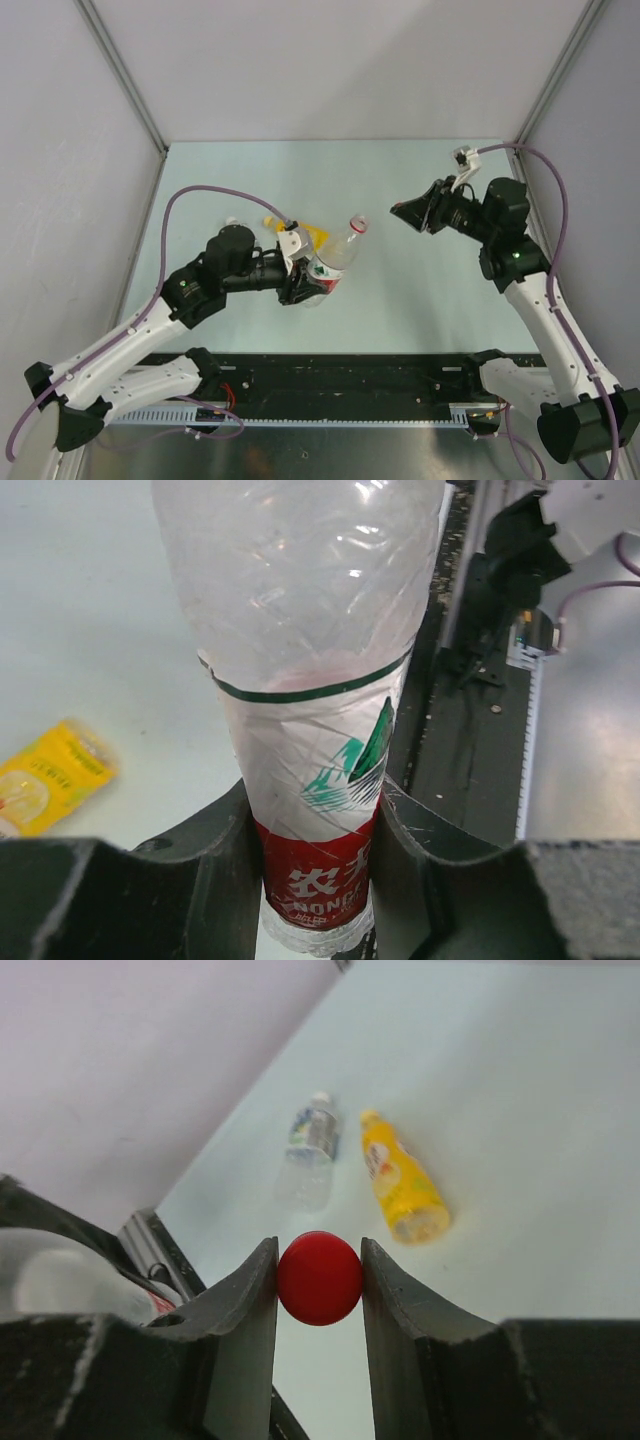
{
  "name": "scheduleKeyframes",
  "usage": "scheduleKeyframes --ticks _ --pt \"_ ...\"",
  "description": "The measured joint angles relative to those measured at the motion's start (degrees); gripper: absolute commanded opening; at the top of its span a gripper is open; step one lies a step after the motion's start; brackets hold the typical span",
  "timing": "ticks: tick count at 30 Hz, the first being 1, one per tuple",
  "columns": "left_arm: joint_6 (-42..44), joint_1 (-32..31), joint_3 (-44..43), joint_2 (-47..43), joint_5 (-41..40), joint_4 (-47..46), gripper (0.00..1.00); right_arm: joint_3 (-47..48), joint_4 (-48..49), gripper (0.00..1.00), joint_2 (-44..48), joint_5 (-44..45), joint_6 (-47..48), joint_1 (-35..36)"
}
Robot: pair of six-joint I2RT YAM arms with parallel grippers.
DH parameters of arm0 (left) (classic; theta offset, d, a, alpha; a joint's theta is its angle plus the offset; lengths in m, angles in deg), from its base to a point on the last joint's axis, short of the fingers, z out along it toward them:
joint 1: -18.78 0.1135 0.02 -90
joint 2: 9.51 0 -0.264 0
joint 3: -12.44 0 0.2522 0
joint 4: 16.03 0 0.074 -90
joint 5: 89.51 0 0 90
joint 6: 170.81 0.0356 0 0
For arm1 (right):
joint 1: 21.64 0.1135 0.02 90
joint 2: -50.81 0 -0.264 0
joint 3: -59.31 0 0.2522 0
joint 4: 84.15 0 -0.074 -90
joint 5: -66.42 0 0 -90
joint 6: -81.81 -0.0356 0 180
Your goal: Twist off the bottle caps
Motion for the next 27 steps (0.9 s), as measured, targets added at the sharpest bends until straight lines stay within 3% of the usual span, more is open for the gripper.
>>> scheduleKeyframes --ticks 9,17,27 --pt "-0.5 0.0 0.0 0.8 -9.4 0.0 0.0 -15.0 0.7 0.0 -1.1 9.0 0.0 2.4" --pt "-2.5 0.0 0.0 3.6 -13.8 0.0 0.01 -22.7 2.5 0.03 -2.2 22.8 0.5 14.2" --pt "-3.6 0.0 0.0 3.8 -16.1 0.0 0.01 -24.1 2.6 0.43 -7.7 42.6 3.0 26.8"
